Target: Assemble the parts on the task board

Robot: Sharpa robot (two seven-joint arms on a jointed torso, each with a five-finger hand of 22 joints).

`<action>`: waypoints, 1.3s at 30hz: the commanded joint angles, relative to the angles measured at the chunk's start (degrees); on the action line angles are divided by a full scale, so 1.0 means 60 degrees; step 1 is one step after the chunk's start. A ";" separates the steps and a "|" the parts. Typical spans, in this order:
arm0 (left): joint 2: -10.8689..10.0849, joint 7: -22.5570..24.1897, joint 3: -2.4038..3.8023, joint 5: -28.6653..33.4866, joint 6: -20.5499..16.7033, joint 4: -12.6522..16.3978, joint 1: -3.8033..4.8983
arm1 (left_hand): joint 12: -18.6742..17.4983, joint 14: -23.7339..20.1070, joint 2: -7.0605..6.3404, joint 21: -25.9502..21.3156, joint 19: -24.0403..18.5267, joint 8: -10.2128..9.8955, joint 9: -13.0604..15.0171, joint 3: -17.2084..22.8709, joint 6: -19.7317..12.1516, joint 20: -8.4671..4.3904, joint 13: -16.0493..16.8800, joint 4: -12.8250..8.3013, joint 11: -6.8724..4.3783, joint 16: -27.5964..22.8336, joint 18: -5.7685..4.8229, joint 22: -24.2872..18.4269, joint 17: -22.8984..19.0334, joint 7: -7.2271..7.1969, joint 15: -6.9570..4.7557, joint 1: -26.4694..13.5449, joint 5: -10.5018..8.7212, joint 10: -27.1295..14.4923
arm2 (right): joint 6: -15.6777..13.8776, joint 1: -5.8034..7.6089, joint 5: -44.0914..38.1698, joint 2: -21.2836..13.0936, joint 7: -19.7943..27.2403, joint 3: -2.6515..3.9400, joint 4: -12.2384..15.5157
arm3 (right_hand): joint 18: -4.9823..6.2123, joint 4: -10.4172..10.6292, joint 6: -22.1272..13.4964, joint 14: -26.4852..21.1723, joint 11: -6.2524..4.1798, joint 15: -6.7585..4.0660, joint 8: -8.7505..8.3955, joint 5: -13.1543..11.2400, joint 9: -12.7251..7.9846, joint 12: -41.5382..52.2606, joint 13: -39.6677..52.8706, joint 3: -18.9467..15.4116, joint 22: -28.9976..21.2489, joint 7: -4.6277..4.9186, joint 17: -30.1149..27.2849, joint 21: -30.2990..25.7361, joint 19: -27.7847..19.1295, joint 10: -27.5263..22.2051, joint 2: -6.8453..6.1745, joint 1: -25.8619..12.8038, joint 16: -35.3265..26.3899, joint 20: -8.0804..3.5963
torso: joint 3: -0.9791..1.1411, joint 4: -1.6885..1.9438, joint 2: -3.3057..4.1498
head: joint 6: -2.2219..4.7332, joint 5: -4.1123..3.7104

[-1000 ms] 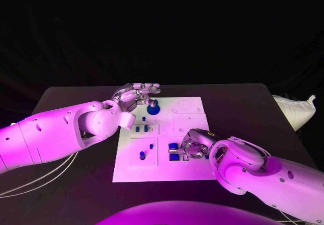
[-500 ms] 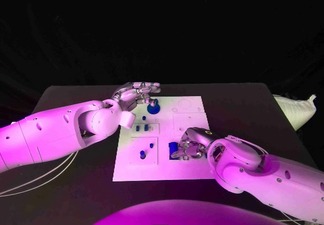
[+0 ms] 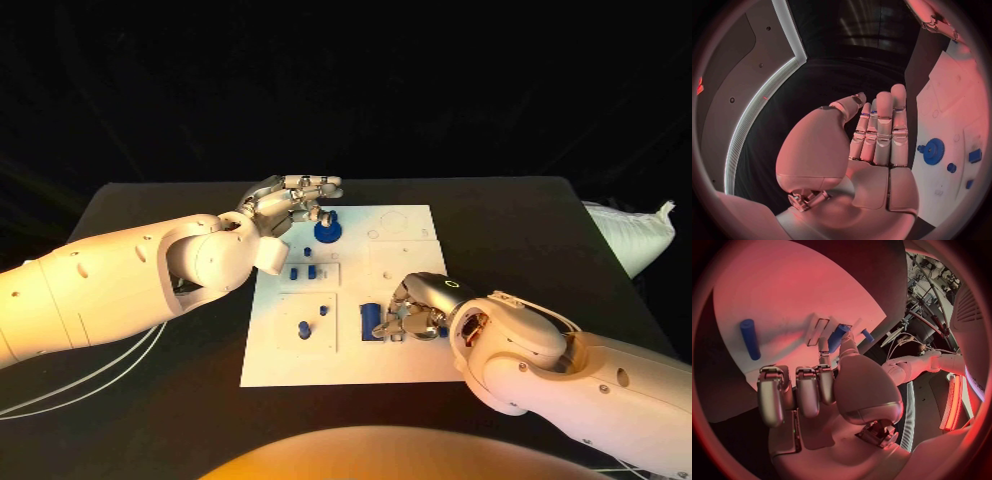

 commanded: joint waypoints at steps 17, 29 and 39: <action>-0.0072 0.0004 0.0004 -0.0029 0.0180 0.0038 -0.0005 | 0.0045 -0.0077 0.0039 -0.0055 -0.0015 0.0040 -0.0001 -0.0039 -0.0092 0.0062 -0.0006 0.0007 -0.0023 0.0040 0.0099 -0.0010 -0.0010 0.0002 -0.0013 -0.0033 0.0045 -0.0066 | -0.0733 0.0230 0.0422 -0.2252 0.0304 0.0229 0.0787 | -0.0067 0.0266 -0.0550 0.0786 0.0226 0.0179 -0.0560 0.1058 -0.0064 -0.0753 0.0989 -0.0110 0.1828 0.0283 0.1545 -0.0104 0.0465 0.0099 0.0037 0.0209 -0.0063 0.0143 | -0.0008 -0.0062 -0.0006 | 0.0094 -0.0153; -0.0033 0.0005 0.0001 -0.0030 0.0219 0.0023 -0.0050 | 0.0045 -0.0077 0.0039 -0.0055 -0.0015 0.0040 -0.0001 -0.0039 -0.0092 0.0062 -0.0006 0.0007 -0.0023 0.0040 0.0099 -0.0010 -0.0010 0.0002 -0.0013 -0.0033 0.0045 -0.0066 | 0.0213 0.0023 -0.0228 -0.2209 0.0168 0.0231 0.0251 | -0.0032 0.0383 -0.0355 0.0742 0.0180 0.0147 -0.0563 0.1310 -0.0032 -0.1170 0.0719 -0.0110 0.1720 0.0227 0.1355 -0.0205 0.0375 -0.0061 0.0081 0.0217 -0.0171 0.0136 | -0.0017 -0.0025 -0.0009 | 0.0114 -0.0216; -0.0034 0.0005 0.0001 -0.0031 0.0224 0.0015 -0.0075 | 0.0068 -0.0087 0.0057 -0.0067 -0.0015 0.0051 0.0000 -0.0050 -0.0108 0.0065 -0.0008 -0.0001 -0.0019 0.0048 0.0100 -0.0019 -0.0023 0.0006 -0.0010 -0.0033 0.0048 -0.0090 | 0.0481 -0.0141 -0.0507 -0.1836 0.0132 0.0226 0.0002 | -0.0028 0.0397 -0.0328 0.0741 0.0171 0.0141 -0.0566 0.1359 -0.0025 -0.1195 0.0704 -0.0105 0.1709 0.0217 0.1347 -0.0216 0.0366 -0.0067 0.0088 0.0231 -0.0177 0.0131 | -0.0034 -0.0009 -0.0009 | 0.0108 -0.0214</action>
